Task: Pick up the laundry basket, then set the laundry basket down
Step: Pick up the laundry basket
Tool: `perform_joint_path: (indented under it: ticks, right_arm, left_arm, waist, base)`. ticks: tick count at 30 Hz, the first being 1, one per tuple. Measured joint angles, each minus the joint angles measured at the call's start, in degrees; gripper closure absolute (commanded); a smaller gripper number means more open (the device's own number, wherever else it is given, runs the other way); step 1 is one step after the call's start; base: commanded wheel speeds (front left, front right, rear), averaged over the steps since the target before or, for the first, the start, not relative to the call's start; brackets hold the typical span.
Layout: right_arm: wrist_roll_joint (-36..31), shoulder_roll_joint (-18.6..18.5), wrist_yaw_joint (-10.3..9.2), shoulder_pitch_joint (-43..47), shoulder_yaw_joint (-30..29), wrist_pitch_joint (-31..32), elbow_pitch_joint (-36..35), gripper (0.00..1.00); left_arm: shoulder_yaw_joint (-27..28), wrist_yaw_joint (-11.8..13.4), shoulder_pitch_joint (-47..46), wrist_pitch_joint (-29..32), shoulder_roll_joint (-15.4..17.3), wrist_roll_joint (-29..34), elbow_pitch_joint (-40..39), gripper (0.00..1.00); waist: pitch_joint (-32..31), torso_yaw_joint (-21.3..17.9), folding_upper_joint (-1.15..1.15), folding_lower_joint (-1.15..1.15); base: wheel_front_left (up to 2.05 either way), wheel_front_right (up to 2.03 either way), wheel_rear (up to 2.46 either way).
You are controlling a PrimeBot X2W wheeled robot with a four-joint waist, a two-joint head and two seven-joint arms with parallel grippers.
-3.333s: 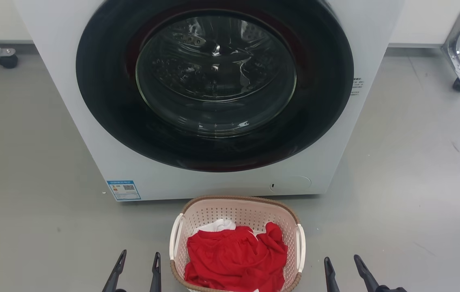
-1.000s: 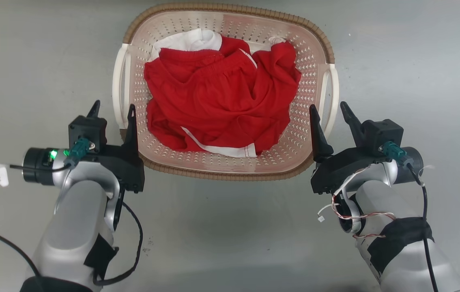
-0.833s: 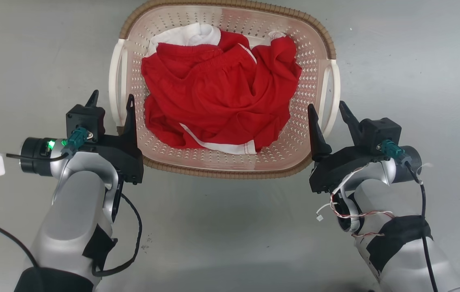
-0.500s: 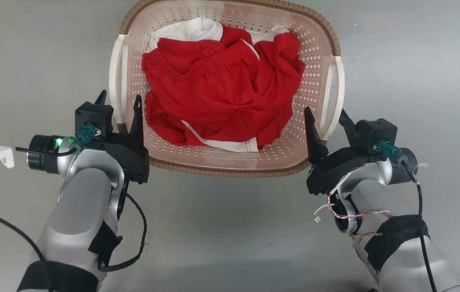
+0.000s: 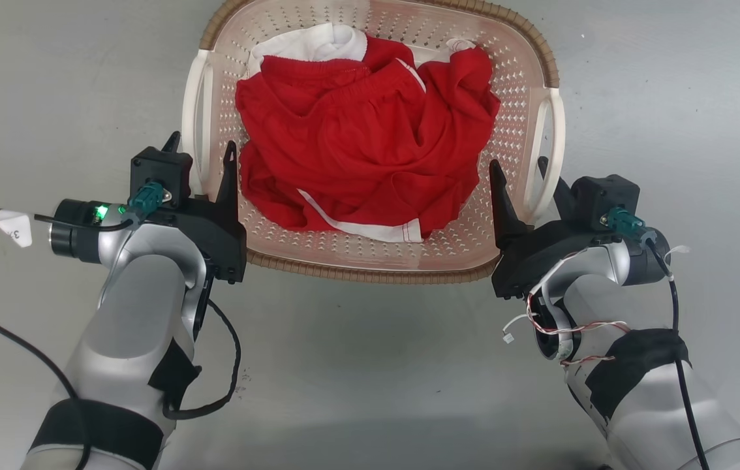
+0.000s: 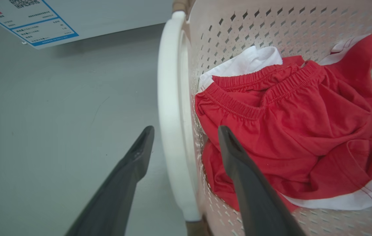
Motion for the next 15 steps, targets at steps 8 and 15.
perform_joint_path:
  ticks: [8, 15]
  right_arm:
    - [2.1, 0.0, 0.00, -2.5, 1.5, 0.3, 3.7, 0.42]
    - [2.1, -0.3, -0.26, -4.8, 2.5, 1.0, 6.9, 0.89]
  left_arm:
    - [-0.8, -0.4, -1.9, 0.0, -0.5, 0.0, 2.2, 0.13]
    - [-1.1, -0.4, -2.9, 0.0, -0.8, -0.1, 3.8, 0.79]
  waist:
    - [0.3, 0.2, 0.00, 0.00]
    - [0.6, 0.6, 0.00, 0.00]
  base:
    - [0.00, 0.00, 0.00]
    - [0.00, 0.00, 0.00]
